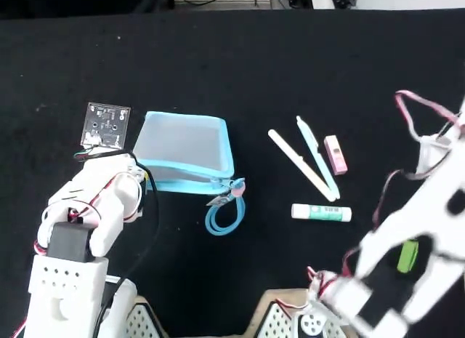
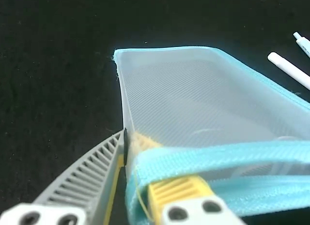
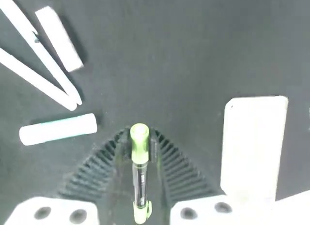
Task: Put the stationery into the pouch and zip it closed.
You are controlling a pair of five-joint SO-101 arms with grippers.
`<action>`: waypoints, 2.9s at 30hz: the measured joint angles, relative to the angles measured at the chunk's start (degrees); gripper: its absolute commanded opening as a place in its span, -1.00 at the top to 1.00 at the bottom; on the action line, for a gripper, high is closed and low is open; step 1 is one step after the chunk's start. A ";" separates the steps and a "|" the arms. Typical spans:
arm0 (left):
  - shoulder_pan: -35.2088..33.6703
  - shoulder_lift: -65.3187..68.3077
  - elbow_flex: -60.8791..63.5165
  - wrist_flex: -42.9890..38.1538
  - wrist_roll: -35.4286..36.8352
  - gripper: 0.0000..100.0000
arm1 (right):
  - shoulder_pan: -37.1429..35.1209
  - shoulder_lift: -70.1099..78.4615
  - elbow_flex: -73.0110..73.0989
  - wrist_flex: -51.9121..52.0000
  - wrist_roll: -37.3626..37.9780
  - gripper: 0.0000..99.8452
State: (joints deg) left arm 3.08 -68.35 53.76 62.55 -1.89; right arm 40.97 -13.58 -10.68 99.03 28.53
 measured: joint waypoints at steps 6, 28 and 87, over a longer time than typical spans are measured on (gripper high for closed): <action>0.00 0.00 0.00 0.00 0.00 0.94 | -8.26 -18.02 7.65 0.00 -4.92 0.98; 0.00 0.00 0.00 0.00 0.09 0.94 | -73.76 -63.12 16.00 -13.01 -27.52 0.98; -0.09 0.18 0.09 0.00 0.18 0.94 | -86.15 -81.93 70.51 -31.65 -7.91 0.98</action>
State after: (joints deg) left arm 2.99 -68.18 53.85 62.55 -1.71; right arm -45.19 -95.52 59.82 67.38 20.62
